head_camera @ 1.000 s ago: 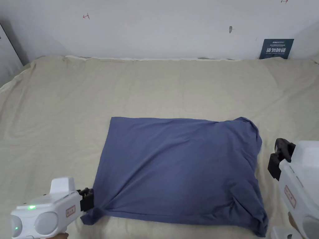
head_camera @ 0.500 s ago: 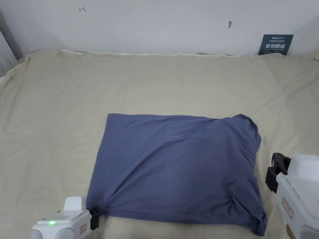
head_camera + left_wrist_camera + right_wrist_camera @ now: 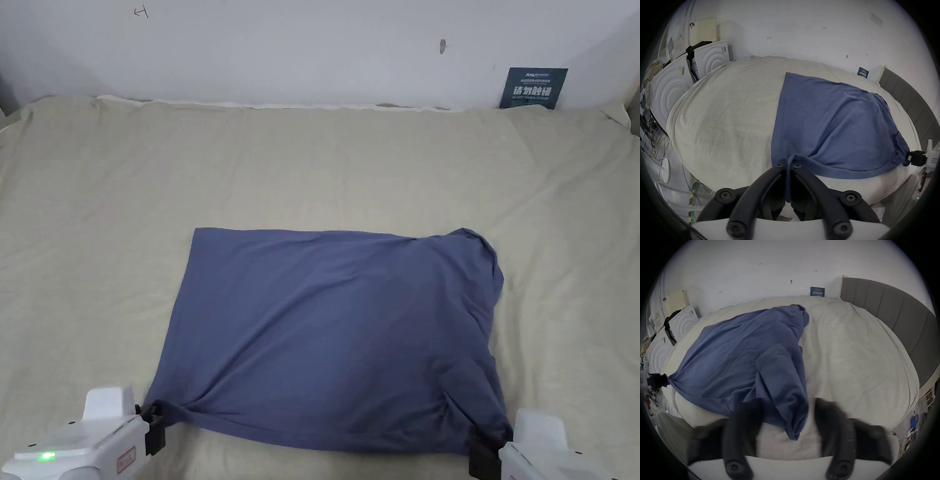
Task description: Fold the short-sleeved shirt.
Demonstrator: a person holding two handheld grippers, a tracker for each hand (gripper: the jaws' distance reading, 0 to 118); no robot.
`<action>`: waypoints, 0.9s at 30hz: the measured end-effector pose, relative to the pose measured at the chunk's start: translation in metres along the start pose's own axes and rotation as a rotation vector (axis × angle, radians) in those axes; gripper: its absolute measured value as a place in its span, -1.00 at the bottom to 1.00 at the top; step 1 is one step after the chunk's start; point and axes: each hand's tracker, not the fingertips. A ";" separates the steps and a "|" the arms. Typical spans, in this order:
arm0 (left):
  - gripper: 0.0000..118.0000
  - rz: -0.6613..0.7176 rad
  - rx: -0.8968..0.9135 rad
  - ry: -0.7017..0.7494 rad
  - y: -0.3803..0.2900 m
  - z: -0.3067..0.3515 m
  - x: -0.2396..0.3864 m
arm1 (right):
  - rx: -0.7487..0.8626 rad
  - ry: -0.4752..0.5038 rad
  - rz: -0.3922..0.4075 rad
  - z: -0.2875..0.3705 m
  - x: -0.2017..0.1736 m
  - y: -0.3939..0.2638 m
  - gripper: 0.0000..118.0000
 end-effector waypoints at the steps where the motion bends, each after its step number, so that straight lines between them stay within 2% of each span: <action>1: -0.93 -0.002 0.000 0.001 0.001 0.000 0.000 | -0.001 0.001 0.001 -0.004 -0.003 -0.002 -0.90; 3: -0.93 -0.007 -0.002 0.005 0.002 -0.001 0.000 | 0.016 0.007 0.021 0.001 -0.007 0.004 -0.92; 5: -0.93 -0.004 -0.003 0.008 0.005 -0.001 0.000 | 0.019 0.018 0.029 -0.019 0.007 -0.009 -0.92; 8: -0.93 0.006 0.008 0.002 0.016 0.002 0.000 | 0.075 0.018 0.009 -0.014 0.018 -0.001 -0.93; 11: -0.93 0.006 0.058 0.003 0.039 0.002 0.001 | 0.159 0.020 0.005 -0.006 0.025 0.022 -0.93; 17: -0.93 0.008 0.143 0.006 0.101 -0.017 0.005 | 0.272 0.013 0.007 -0.007 0.015 0.079 -0.93; 22: -0.93 -0.047 0.116 0.036 0.142 -0.069 0.016 | 0.274 -0.006 0.036 -0.052 0.009 0.124 -0.93; 27: -0.93 -0.108 -0.005 0.076 0.158 -0.137 0.027 | 0.160 -0.051 0.079 -0.121 0.007 0.151 -0.93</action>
